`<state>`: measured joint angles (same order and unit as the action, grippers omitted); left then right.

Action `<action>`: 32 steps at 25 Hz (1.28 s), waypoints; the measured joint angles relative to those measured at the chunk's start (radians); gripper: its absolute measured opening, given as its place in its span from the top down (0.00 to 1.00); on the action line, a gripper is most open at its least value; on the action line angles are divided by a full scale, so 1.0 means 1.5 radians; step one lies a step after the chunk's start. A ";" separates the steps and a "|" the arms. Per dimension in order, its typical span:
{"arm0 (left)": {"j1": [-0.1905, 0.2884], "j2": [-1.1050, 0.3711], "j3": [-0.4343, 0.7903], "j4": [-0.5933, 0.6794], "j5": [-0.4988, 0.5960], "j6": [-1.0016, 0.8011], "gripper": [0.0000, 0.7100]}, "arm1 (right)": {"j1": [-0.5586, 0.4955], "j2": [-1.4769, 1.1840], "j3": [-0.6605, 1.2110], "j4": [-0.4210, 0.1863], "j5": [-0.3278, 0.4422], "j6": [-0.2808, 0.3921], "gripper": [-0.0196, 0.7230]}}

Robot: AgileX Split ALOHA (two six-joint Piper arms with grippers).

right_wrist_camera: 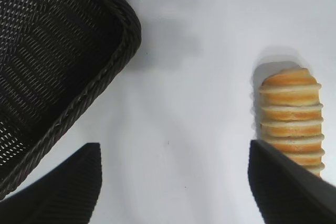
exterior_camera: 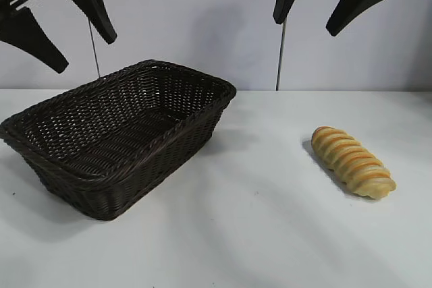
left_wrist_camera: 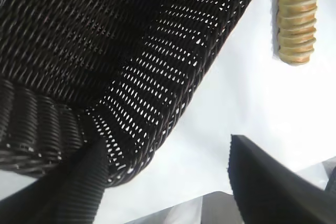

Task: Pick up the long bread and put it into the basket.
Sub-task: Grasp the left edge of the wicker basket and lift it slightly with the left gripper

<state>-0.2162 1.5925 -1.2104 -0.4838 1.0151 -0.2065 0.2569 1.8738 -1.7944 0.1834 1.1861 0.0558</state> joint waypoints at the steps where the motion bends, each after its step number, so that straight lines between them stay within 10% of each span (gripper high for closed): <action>1: 0.000 -0.011 0.024 0.000 -0.020 -0.014 0.32 | 0.000 0.000 0.000 0.000 0.000 0.000 0.22; 15: 0.000 -0.036 0.166 0.087 -0.173 -0.261 0.32 | 0.000 0.000 0.000 0.000 0.000 0.000 0.22; 32: 0.000 0.005 0.172 0.111 -0.208 -0.278 0.32 | 0.000 0.000 0.000 0.000 0.000 0.000 0.22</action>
<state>-0.2162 1.6001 -0.9521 -0.3168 0.7033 -0.6237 0.2569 1.8738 -1.7944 0.1834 1.1861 0.0558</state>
